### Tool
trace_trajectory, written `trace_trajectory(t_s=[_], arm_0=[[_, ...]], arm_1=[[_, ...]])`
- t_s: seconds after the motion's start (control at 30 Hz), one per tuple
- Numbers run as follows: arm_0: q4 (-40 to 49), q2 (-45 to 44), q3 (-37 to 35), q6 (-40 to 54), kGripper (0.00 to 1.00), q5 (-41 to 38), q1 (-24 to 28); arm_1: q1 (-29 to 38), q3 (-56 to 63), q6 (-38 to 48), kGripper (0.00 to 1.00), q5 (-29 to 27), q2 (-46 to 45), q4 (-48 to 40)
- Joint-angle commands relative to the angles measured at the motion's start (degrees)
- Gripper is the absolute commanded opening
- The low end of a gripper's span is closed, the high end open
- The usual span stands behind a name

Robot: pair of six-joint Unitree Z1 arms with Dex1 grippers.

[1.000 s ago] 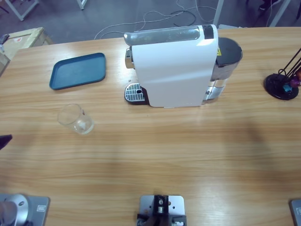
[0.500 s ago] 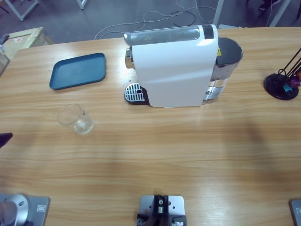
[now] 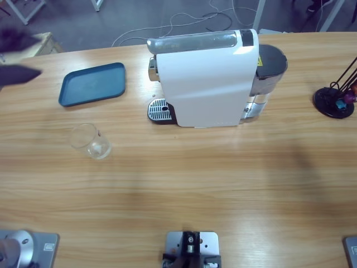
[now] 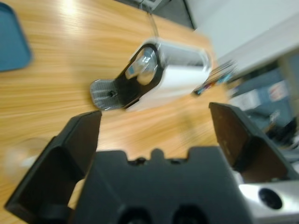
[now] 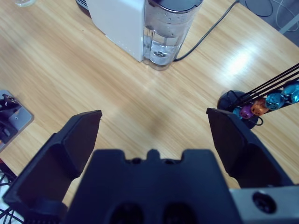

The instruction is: Pour coffee

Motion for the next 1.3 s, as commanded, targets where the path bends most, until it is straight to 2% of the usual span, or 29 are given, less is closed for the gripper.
trace_trajectory(t_s=[0.03, 0.1, 0.27, 0.4, 0.6, 0.63, 0.73, 0.87, 1.3], arm_0=[[-12.1, 19.6, -3.3, -10.4, 0.99, -10.6, 4.0], [-14.8, 23.2, -2.9, -10.3, 0.973, -12.3, 4.0], [-23.4, 31.9, -2.8, -12.5, 0.964, -24.8, 4.4], [-29.2, 37.5, -4.1, -13.1, 0.958, -29.0, 4.8], [-30.0, 39.8, -5.8, -12.6, 0.849, -30.1, 4.9], [-30.1, 39.7, -5.9, -12.4, 0.804, -30.1, 5.1], [-30.3, 39.7, -6.5, -12.4, 0.384, -30.1, 5.1], [-30.2, 39.6, -6.0, -13.1, 0.0, -30.4, 4.9], [-30.5, 40.5, -6.3, -13.0, 0.0, -30.4, 2.2]], arm_1=[[-0.3, 1.7, 0.4, 1.0, -0.7, -0.7, 0.0], [-0.3, 1.7, 0.4, 1.0, -0.8, -0.8, 0.0], [-0.3, 1.8, 0.5, 1.0, -0.9, -1.1, -0.1], [-0.3, 1.8, 0.6, 1.0, -0.8, -1.0, -0.1], [-0.3, 1.8, 0.6, 1.0, -0.7, -0.7, -0.3], [-0.3, 1.8, 0.6, 1.0, -0.7, -0.7, -0.3], [-0.3, 1.7, 0.6, 1.0, -0.7, -0.6, -0.3], [-0.3, 1.7, 0.6, 1.0, -0.7, -0.5, -0.3], [-0.3, 1.8, 0.6, 0.989, -0.7, -0.8, -0.3]])
